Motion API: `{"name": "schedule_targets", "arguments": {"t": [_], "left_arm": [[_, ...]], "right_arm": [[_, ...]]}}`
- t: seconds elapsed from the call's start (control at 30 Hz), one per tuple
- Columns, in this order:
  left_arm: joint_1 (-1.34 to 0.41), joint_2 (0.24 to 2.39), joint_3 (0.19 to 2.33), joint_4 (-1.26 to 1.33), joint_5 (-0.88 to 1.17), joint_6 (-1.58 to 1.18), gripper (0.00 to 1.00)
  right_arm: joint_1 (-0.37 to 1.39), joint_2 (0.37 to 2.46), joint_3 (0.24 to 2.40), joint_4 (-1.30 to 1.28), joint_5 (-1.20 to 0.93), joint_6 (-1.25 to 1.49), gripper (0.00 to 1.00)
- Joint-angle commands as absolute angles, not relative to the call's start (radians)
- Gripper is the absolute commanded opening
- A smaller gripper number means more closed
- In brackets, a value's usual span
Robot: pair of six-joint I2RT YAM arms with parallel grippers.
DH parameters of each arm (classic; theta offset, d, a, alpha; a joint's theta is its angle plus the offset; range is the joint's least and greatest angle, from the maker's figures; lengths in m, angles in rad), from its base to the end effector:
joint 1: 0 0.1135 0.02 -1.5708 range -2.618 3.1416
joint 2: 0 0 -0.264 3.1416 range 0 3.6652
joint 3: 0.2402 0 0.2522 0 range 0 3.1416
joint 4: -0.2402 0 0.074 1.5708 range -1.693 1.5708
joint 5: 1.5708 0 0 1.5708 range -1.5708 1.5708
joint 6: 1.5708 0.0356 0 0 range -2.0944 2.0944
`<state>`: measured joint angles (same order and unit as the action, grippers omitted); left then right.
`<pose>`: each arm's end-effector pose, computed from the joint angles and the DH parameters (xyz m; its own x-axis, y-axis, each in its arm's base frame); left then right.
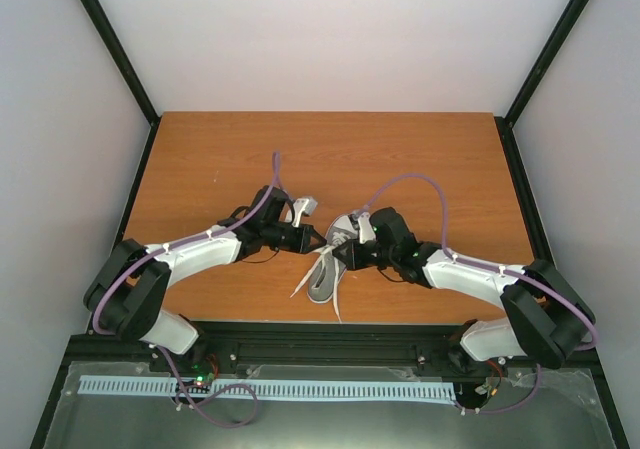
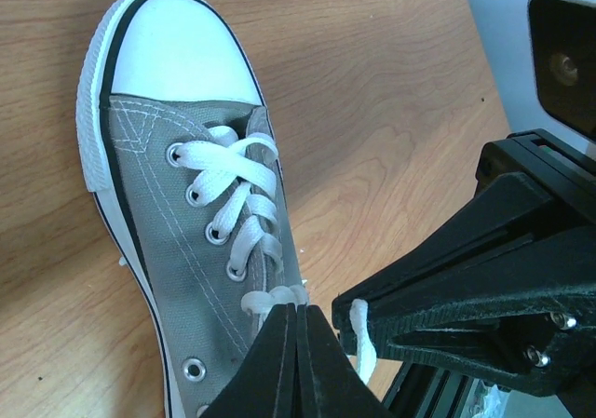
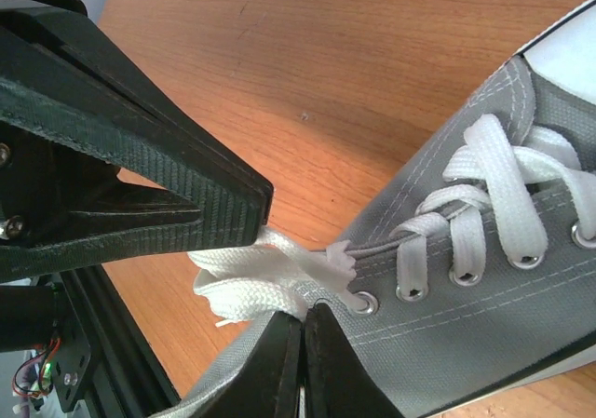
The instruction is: Tie the shoes
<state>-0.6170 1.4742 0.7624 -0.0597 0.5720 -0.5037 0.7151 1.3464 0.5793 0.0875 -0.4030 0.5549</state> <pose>0.2284 -0.1857 0.1892 -0.8856 0.1307 -0.4457 0.4288 0.5987 -0.6765 0.1889 0.1825 0.1770 -0.8424 -0.0897 -0.5313 -0.4584 0.6374 0.6193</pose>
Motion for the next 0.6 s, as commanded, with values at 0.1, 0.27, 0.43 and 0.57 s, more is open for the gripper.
{"name": "schedule_targets", "arguments": {"t": [0.1,0.27,0.43,0.57], "left_arm": [[-0.612,1.469,0.755,0.002,0.574,-0.531,0.01],[-0.612,1.474,0.752,0.014,0.58,-0.537,0.01],[-0.612,1.473,0.747,0.014,0.578,-0.539,0.01],[-0.612,1.47,0.743,0.004,0.556,-0.54,0.01]], "right_arm": [[0.753,1.356,0.618,0.121,-0.369,0.565,0.03],[0.789,1.378,0.633,0.132,-0.35,0.564,0.03],[0.795,1.403,0.643,0.136,-0.3,0.57,0.03],[0.796,1.393,0.642,0.139,-0.277,0.574,0.03]]}}
